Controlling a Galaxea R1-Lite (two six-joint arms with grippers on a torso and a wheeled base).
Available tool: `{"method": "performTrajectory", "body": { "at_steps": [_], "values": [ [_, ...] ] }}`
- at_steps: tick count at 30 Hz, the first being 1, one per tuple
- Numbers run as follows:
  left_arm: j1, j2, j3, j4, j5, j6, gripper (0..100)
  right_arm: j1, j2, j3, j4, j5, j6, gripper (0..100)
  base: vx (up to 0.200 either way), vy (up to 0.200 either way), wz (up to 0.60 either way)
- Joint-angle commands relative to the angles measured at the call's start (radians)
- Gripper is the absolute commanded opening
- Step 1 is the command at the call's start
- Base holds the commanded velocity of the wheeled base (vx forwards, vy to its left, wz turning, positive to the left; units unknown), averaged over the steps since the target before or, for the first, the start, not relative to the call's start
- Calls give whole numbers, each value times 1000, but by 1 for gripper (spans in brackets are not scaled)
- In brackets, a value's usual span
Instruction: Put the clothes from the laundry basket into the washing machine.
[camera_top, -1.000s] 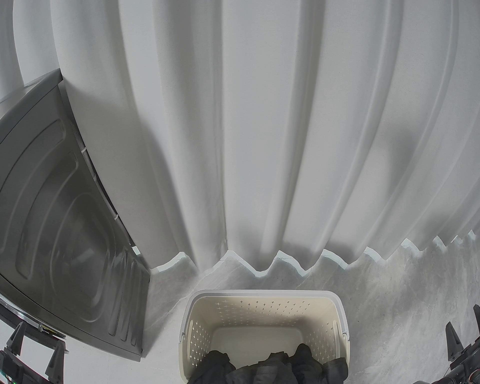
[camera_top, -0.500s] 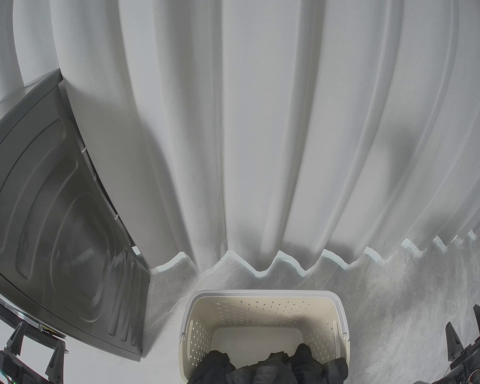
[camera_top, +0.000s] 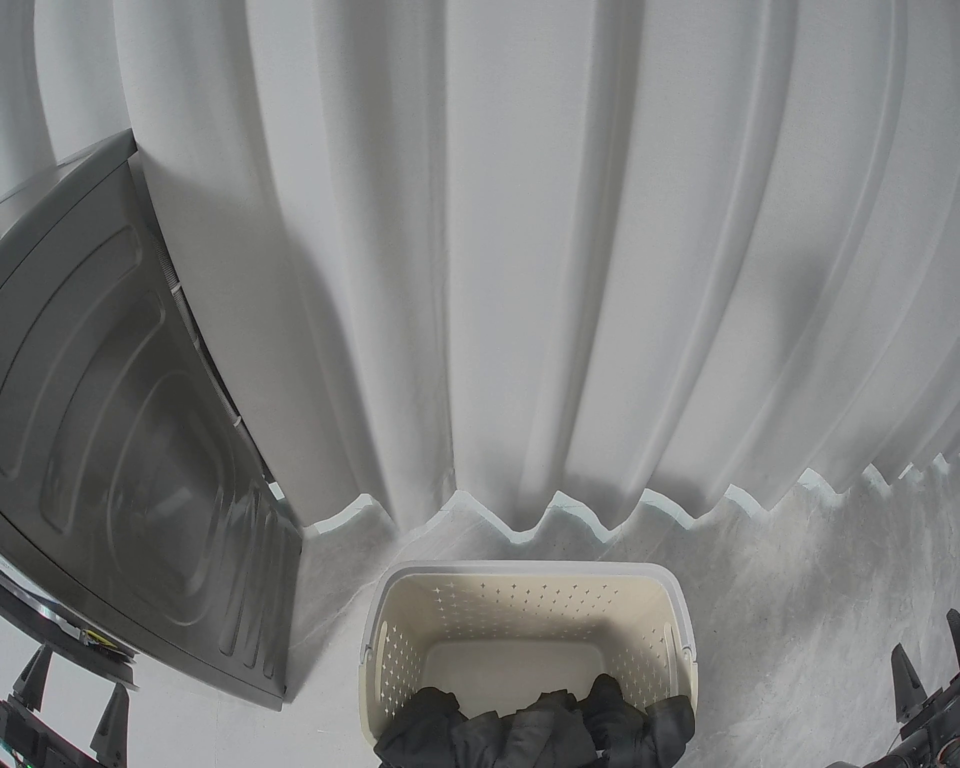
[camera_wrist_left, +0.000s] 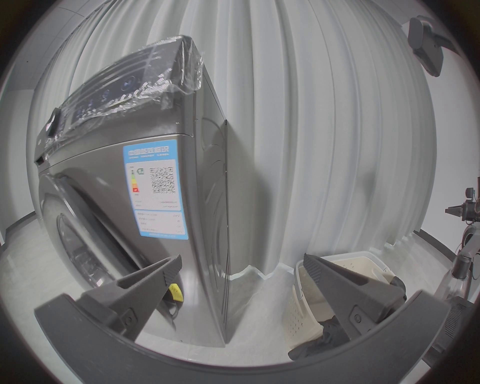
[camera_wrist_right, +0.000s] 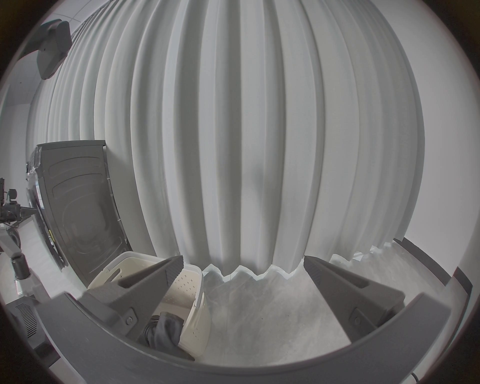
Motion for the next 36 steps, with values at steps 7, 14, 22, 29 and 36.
{"method": "performTrajectory", "body": {
  "at_steps": [7,14,22,29,36],
  "values": [
    [0,-17,16,0,0,-1,100,0,-17,18,-1,0,1,100,-200,0,0],
    [0,-17,16,0,0,-1,100,0,-17,18,-1,0,-1,100,-200,0,0],
    [0,-17,16,0,0,-1,100,0,-17,18,-1,0,-1,100,-200,0,0],
    [0,-17,16,0,0,1,100,0,-17,18,-1,0,-1,100,-200,0,0],
    [0,-17,16,0,0,1,100,0,-17,18,-1,0,1,100,-57,0,0]
  ]
}}
